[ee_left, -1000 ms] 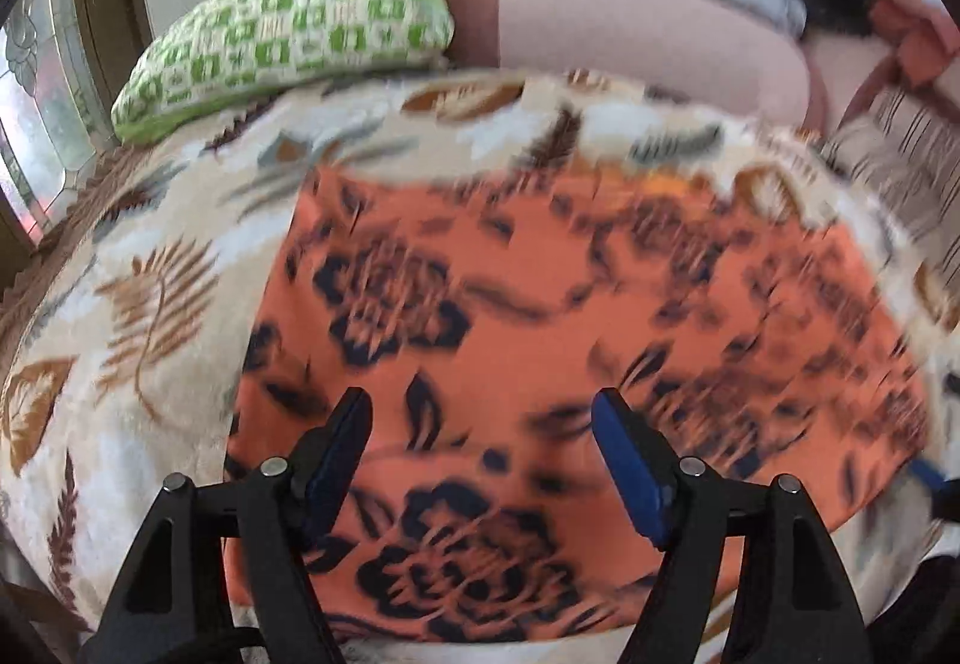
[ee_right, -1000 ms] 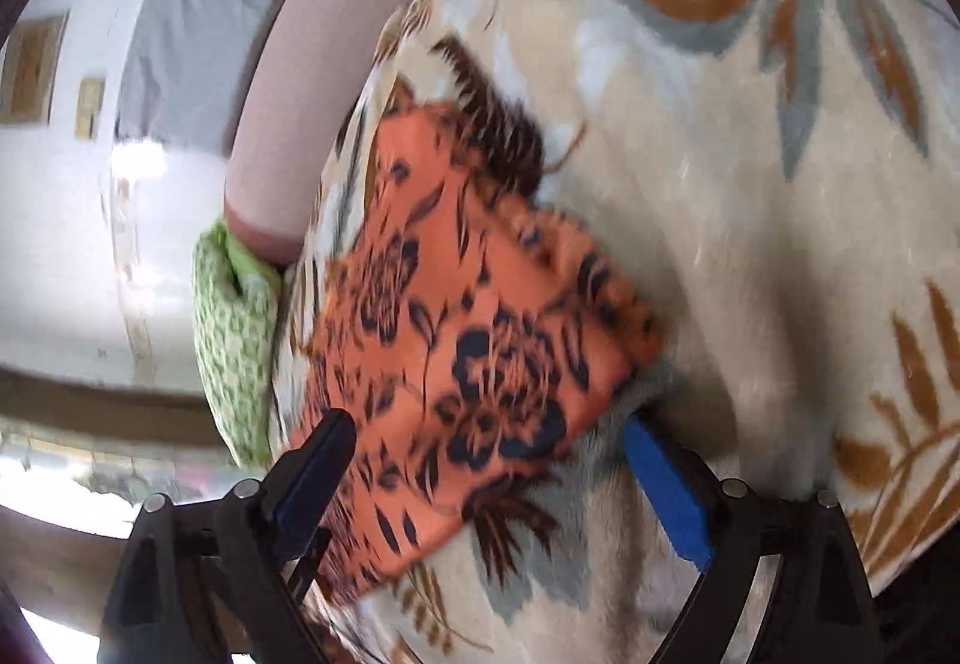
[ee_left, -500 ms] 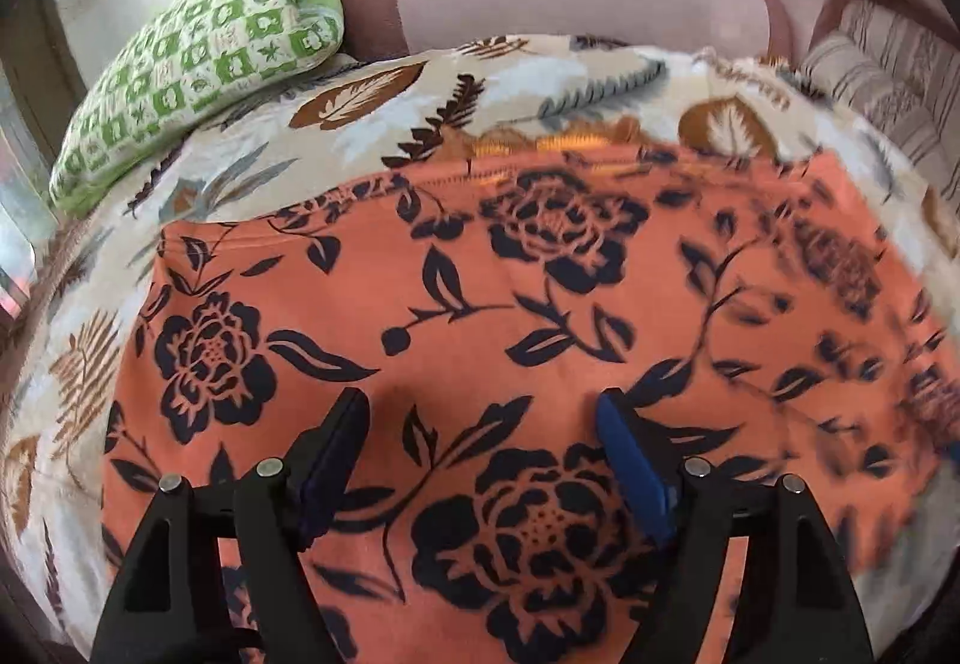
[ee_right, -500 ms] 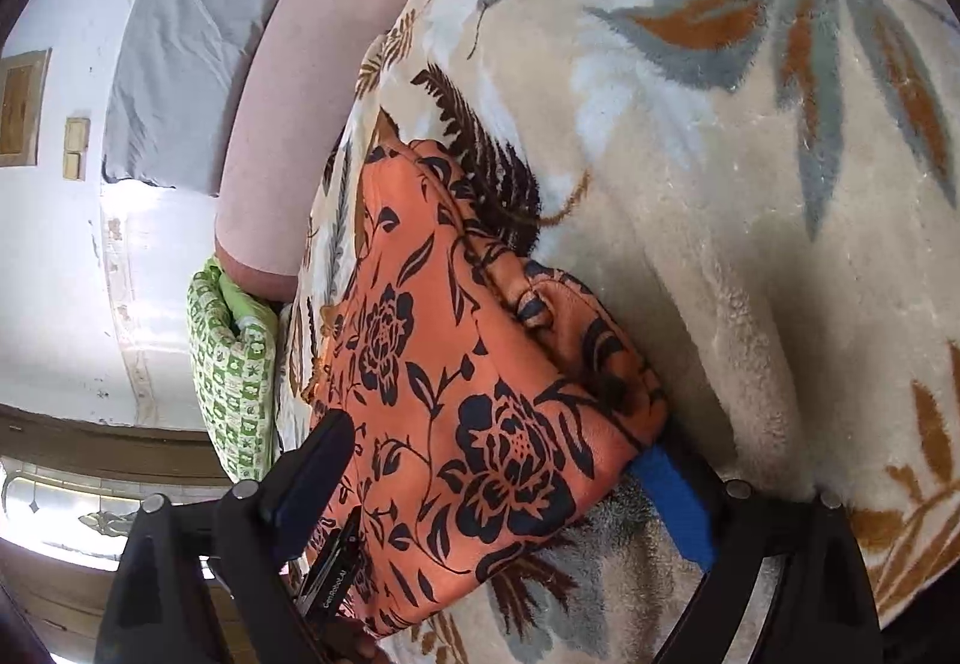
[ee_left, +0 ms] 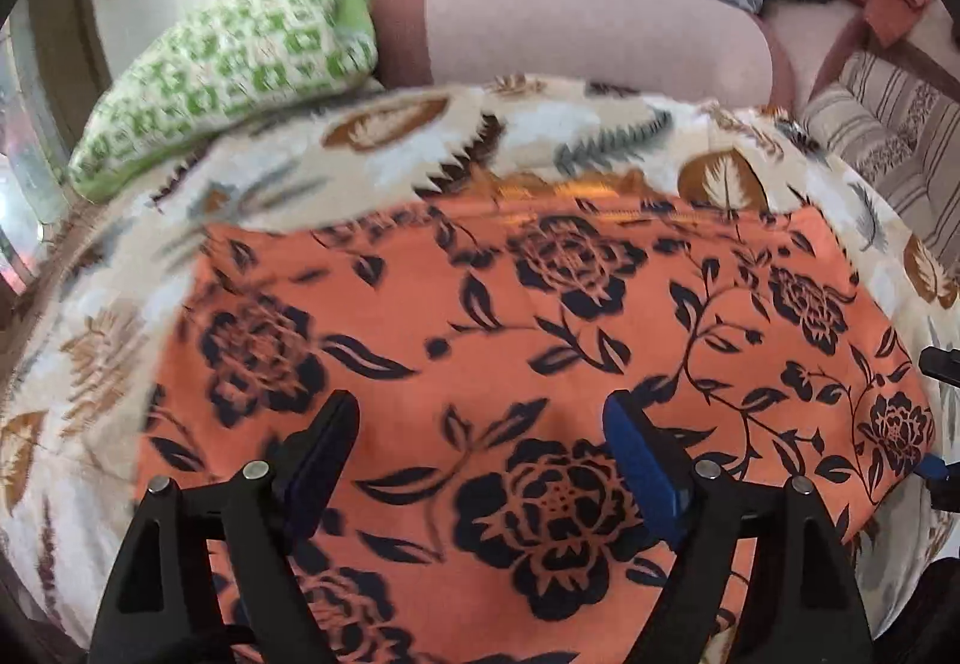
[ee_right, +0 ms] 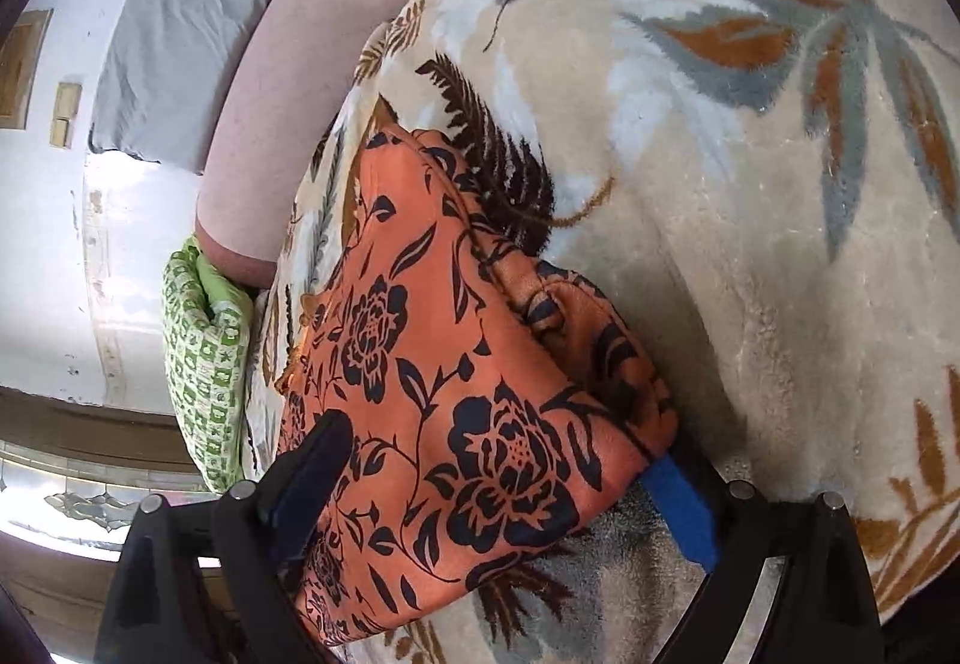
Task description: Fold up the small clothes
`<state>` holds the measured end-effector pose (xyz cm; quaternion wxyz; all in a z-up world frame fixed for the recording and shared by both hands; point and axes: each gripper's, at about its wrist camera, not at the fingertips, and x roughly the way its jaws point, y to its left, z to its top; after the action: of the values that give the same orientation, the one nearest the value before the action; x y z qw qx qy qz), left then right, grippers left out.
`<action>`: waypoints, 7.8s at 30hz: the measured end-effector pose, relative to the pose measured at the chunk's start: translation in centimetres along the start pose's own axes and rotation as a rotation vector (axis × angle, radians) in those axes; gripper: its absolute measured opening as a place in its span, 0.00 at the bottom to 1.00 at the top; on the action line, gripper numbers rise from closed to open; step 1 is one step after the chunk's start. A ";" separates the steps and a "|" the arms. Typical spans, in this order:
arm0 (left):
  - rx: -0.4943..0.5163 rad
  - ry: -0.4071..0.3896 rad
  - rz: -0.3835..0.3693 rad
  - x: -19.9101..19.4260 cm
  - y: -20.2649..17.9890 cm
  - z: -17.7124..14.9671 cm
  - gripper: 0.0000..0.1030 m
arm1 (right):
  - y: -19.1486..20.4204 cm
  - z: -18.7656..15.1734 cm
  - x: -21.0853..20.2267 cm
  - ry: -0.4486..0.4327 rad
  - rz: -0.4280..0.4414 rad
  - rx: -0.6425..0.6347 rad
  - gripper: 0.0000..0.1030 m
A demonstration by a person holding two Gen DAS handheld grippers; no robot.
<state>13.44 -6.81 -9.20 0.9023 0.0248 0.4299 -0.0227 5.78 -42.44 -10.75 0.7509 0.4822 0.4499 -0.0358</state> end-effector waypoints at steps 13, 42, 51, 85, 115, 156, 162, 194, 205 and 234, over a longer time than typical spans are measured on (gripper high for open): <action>0.089 0.012 0.037 0.1 0.1 -0.9 0.86 | 1.1 0.0 0.9 0.011 -0.067 -0.063 0.93; 0.059 0.086 -0.017 3.5 -2.5 -1.0 0.86 | 1.0 -0.2 0.7 0.040 -0.079 -0.092 0.91; 0.016 0.080 -0.102 1.4 -0.5 0.3 0.49 | 6.9 -0.7 0.4 0.032 -0.120 -0.306 0.09; -0.439 -0.156 0.049 -13.0 25.5 -7.9 0.64 | 27.0 -31.0 13.4 0.424 0.144 -1.056 0.85; -0.136 0.193 0.081 2.7 14.7 0.8 0.65 | 15.1 -10.0 16.5 0.559 0.252 -0.318 0.77; -0.211 0.132 0.025 3.1 16.7 -1.2 0.77 | 23.3 -5.8 24.1 0.364 0.120 -0.545 0.32; -0.284 0.112 -0.031 0.8 18.2 -0.9 0.76 | 23.0 -5.2 19.0 0.329 0.225 -0.494 0.75; -0.580 0.151 -0.647 7.1 25.4 4.5 0.70 | 26.8 -15.1 15.3 0.442 0.216 -0.834 0.70; -0.571 0.223 -0.641 12.9 24.5 3.6 0.23 | 22.4 -13.7 18.1 0.518 0.217 -0.780 0.68; -0.244 0.008 -0.281 -4.8 18.6 -2.8 0.62 | 21.6 -11.6 15.2 0.412 0.236 -0.611 0.85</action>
<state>9.44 12.00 -6.78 0.8848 -0.1452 0.4322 -0.0962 17.85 -16.44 -8.11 0.7526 0.2819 0.5228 0.2843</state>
